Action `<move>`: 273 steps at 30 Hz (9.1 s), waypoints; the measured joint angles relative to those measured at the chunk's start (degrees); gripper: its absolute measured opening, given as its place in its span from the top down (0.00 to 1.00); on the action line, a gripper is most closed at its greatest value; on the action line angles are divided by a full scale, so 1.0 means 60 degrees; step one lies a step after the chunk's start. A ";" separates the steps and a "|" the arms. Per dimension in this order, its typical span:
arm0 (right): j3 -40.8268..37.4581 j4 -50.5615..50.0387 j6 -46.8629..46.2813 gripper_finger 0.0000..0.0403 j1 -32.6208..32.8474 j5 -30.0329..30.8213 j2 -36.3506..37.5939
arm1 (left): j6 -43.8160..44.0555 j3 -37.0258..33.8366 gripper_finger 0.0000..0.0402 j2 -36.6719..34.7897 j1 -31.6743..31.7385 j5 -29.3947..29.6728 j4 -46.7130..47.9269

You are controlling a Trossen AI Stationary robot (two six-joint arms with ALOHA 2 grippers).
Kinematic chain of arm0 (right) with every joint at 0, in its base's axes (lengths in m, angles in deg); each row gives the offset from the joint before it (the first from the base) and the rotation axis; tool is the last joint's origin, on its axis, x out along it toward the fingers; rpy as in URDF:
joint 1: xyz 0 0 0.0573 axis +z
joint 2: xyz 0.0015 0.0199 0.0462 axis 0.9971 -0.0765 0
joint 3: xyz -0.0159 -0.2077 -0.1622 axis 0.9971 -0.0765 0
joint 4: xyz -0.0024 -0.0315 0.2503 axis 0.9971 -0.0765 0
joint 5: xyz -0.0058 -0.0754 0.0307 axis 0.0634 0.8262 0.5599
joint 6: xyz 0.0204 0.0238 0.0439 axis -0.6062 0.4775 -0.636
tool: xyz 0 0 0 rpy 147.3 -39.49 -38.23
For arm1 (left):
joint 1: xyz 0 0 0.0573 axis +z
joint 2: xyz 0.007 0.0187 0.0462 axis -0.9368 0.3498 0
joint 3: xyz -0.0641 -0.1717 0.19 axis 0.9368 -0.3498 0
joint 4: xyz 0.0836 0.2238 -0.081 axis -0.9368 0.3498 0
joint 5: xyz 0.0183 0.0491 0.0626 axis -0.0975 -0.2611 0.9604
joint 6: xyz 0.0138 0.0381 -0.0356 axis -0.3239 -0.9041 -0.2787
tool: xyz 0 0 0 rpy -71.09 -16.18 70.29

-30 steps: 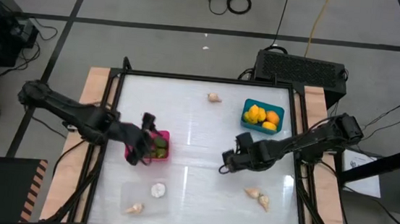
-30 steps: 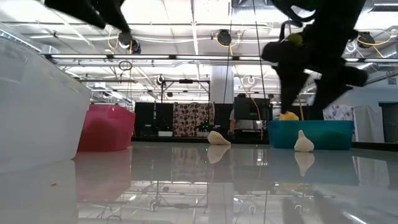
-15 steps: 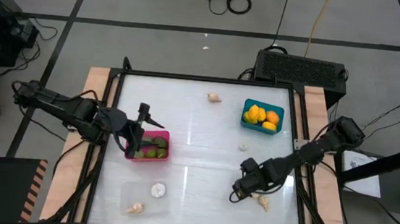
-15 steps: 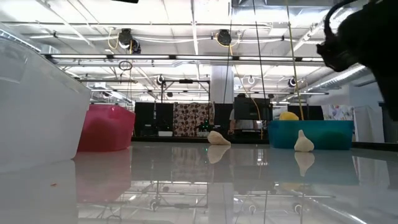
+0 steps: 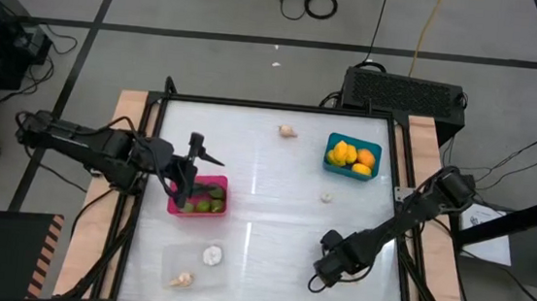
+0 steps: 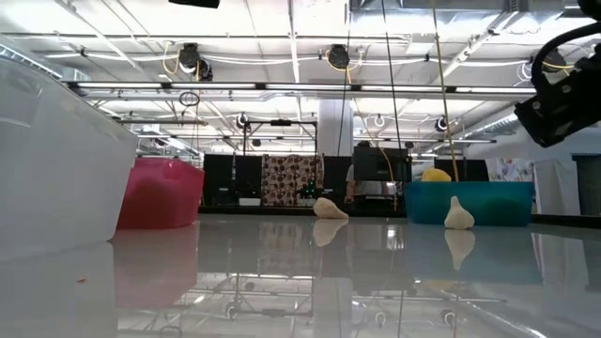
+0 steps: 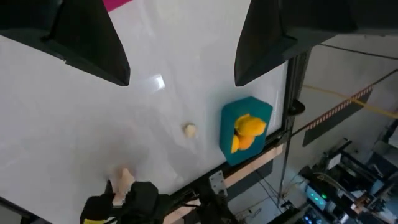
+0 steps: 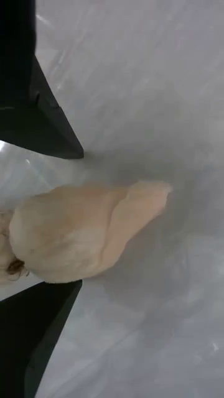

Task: Sort produce into baskets
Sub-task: Put the garlic into the white bin

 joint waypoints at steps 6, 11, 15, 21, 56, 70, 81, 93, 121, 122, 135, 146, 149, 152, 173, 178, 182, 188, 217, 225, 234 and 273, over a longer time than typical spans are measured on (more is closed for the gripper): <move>-0.0003 0.0111 0.0372 0.34 -0.0045 0.0036 0.0023 | -0.0045 0.0000 0.26 -0.0002 0.0293 -0.0067 -0.0145; -0.0029 -0.0178 0.0377 0.53 -0.0162 0.0218 0.0452 | -0.0034 0.0000 0.26 -0.0002 0.0403 -0.0245 -0.0154; -0.0033 0.0037 0.0295 0.68 -0.0280 0.0876 0.0737 | -0.0026 0.0000 0.26 0.0000 0.0400 -0.0322 -0.0156; -0.0033 0.3112 0.1315 0.72 -0.0569 0.2579 0.0804 | -0.0020 0.0000 0.26 0.0002 0.0396 -0.0319 -0.0094; 0.4649 1.4221 1.2165 0.60 -0.3385 -0.1157 -0.5043 | 0.0735 0.0004 0.26 0.0596 0.0396 -0.0460 0.0348; 0.6154 1.0553 1.1780 0.42 -0.3404 -0.1075 -0.5008 | 0.0639 0.0004 0.26 0.0727 0.0396 -0.0468 0.0656; 0.8604 0.3010 1.0366 0.41 -0.3424 -0.1066 -0.4863 | 0.0724 0.0004 0.26 0.0724 0.0396 -0.0461 0.0614; 0.9300 -0.3406 0.9808 0.41 -0.2785 0.2723 -0.4835 | 0.0902 0.0004 0.26 0.0996 0.1577 -0.0056 0.0599; 0.9295 -0.2922 1.4237 0.50 -0.9868 0.2839 -0.4846 | 0.0909 0.0004 0.26 0.1011 0.2881 -0.1298 0.1140; 0.9293 -0.2820 1.4309 0.50 -0.9953 0.2670 -0.4846 | 0.0913 0.0004 0.26 0.1011 0.2881 -0.1325 0.1141; 0.9192 -0.1718 1.4581 0.49 -1.0535 0.2311 -0.5067 | 0.0968 0.0004 0.26 0.1011 0.2881 -0.1801 0.1137; 0.8156 -0.0577 1.4426 0.50 -1.0763 0.2307 -0.5076 | 0.0968 0.0004 0.26 0.1011 0.2881 -0.1801 0.1137; 0.8087 -0.0576 1.4362 0.53 -1.0764 0.2305 -0.5076 | 0.0966 0.0004 0.26 0.1011 0.2881 -0.1801 0.1138; 0.8076 -0.0672 1.4355 0.60 -1.0761 0.2317 -0.5072 | 0.0964 0.0004 0.26 0.1011 0.2881 -0.1801 0.1138; 0.8072 -0.0005 1.4247 0.67 -0.8078 -0.3463 -0.3670 | 0.0988 0.0004 0.26 0.1010 0.2888 -0.1798 0.1520; 0.8072 0.1063 1.4422 0.67 -0.6521 -0.3889 -0.3680 | 0.0993 0.0004 0.26 0.1011 0.2888 -0.1906 0.1633; 0.8072 0.2860 1.4680 0.67 -0.5415 -0.3899 -0.3688 | 0.0987 0.0004 0.26 0.1011 0.2888 -0.2176 0.1622; 0.8072 0.5065 1.5434 0.67 -0.4319 -0.3843 -0.3918 | 0.0986 0.0004 0.26 0.1011 0.2888 -0.2319 0.1556; 0.8072 0.8797 1.2631 0.45 -0.3508 -0.1612 -0.5675 | 0.1199 0.0004 0.26 0.1007 0.2888 -0.2570 0.1651; 0.8570 0.5046 1.0587 0.38 -0.3706 -0.2428 -0.5237 | 0.1192 0.0004 0.26 0.1010 0.2888 -0.2566 0.1658; 0.8735 0.0960 0.9033 0.41 -0.3502 -0.2441 -0.4691 | 0.1221 0.0004 0.26 0.1007 0.2888 -0.2563 0.1658; 0.5323 -0.5812 -0.1365 0.48 0.0290 0.1168 -0.0297 | 0.1470 0.0004 0.26 0.1007 0.2888 -0.2955 0.1776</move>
